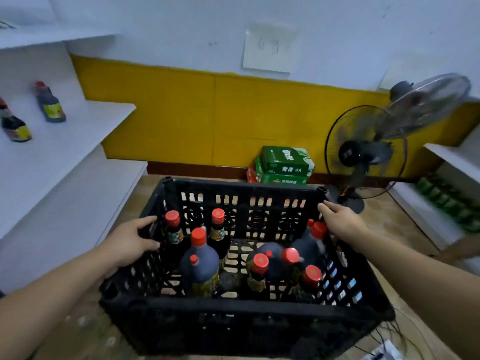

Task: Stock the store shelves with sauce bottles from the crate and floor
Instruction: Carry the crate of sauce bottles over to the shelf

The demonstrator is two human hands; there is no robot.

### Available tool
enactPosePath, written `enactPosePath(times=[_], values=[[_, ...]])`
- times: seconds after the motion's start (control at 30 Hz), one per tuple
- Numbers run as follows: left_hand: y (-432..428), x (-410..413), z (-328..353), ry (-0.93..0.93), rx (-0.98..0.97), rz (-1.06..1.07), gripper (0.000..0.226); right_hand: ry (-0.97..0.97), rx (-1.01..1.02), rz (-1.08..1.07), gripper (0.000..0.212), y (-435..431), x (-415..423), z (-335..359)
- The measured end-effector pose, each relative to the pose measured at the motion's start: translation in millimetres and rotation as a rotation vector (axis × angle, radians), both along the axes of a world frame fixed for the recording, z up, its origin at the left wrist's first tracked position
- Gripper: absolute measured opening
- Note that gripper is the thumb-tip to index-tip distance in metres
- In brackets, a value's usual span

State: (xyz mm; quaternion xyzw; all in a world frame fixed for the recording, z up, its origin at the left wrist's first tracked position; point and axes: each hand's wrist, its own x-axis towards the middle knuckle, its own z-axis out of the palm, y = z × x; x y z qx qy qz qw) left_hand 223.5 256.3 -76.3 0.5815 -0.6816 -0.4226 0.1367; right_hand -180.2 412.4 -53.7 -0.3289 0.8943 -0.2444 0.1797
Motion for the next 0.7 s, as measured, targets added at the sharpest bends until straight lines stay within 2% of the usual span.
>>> enactPosePath(times=[0.3, 0.7], values=[[-132, -91, 15, -0.035, -0.031, -0.077, 0.067, -0.035, -0.055, -0.063, 0.055, -102, -77, -6], [-283, -187, 16, -0.025, -0.031, 0.069, 0.065, -0.035, -0.031, 0.075, 0.059, -316, -194, 2]])
